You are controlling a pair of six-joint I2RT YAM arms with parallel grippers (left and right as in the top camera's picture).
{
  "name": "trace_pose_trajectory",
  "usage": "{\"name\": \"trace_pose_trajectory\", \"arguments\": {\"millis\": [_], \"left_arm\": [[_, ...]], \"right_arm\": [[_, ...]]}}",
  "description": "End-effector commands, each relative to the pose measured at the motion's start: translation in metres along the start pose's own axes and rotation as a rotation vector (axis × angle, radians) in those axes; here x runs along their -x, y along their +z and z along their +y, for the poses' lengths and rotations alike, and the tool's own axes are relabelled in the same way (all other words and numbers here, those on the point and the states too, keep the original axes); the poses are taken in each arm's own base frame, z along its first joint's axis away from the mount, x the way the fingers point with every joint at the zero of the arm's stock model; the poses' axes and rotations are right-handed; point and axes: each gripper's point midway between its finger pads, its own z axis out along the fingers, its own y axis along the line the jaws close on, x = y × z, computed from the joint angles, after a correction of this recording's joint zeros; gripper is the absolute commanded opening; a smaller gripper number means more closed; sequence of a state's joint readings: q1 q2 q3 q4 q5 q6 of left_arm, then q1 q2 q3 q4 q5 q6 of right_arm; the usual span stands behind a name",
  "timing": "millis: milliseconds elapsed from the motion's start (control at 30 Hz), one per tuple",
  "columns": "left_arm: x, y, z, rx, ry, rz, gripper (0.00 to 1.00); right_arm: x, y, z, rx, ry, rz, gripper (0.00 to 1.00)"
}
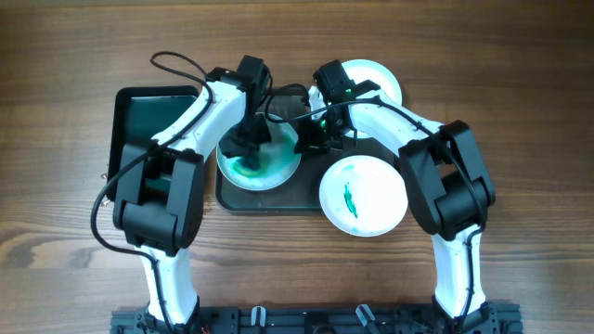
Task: Clean dirty plates on tray and stack at the side
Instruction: 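Scrub the plate with the sponge while the right gripper holds its rim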
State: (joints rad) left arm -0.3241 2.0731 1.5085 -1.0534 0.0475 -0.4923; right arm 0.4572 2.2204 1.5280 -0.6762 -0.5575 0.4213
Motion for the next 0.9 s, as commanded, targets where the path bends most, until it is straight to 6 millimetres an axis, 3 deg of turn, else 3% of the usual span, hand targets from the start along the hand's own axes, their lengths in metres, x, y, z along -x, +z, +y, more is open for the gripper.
{"name": "trace_pose_trajectory", "arguments": {"millis": [0, 167, 333, 433, 500, 567, 633, 700, 767, 867], "left_arm": [[-0.025, -0.005, -0.044, -0.278, 0.155, 0.117, 0.04], [0.005, 0.007, -0.052, -0.302, 0.161, -0.025, 0.04], [0.064, 0.006, 0.012, 0.077, -0.082, -0.337, 0.04], [0.065, -0.006, 0.057, 0.307, -0.205, -0.414, 0.04], [0.046, -0.002, 0.066, 0.343, -0.211, -0.338, 0.04], [0.022, 0.01, 0.047, 0.235, -0.14, -0.182, 0.04], [-0.01, 0.017, 0.004, -0.01, 0.05, 0.016, 0.04], [-0.04, 0.007, -0.043, -0.315, 0.24, 0.159, 0.04], [-0.05, -0.005, -0.067, -0.477, 0.322, 0.193, 0.04], [-0.033, -0.007, -0.077, -0.518, 0.346, 0.114, 0.04]], "right_arm": [[-0.022, 0.028, -0.046, -0.133, 0.062, 0.07, 0.04], [-0.022, 0.028, -0.046, -0.133, 0.063, 0.072, 0.04], [-0.022, 0.028, -0.046, -0.134, 0.062, 0.071, 0.04], [-0.022, 0.028, -0.046, -0.134, 0.061, 0.071, 0.04], [-0.021, 0.028, -0.046, -0.133, 0.06, 0.069, 0.04], [-0.021, 0.028, -0.046, -0.132, 0.06, 0.068, 0.04], [-0.021, 0.028, -0.046, -0.132, 0.061, 0.069, 0.04], [-0.021, 0.028, -0.046, -0.132, 0.061, 0.069, 0.04], [-0.021, 0.028, -0.046, -0.132, 0.061, 0.07, 0.04], [-0.022, 0.028, -0.046, -0.133, 0.063, 0.072, 0.05]]}}
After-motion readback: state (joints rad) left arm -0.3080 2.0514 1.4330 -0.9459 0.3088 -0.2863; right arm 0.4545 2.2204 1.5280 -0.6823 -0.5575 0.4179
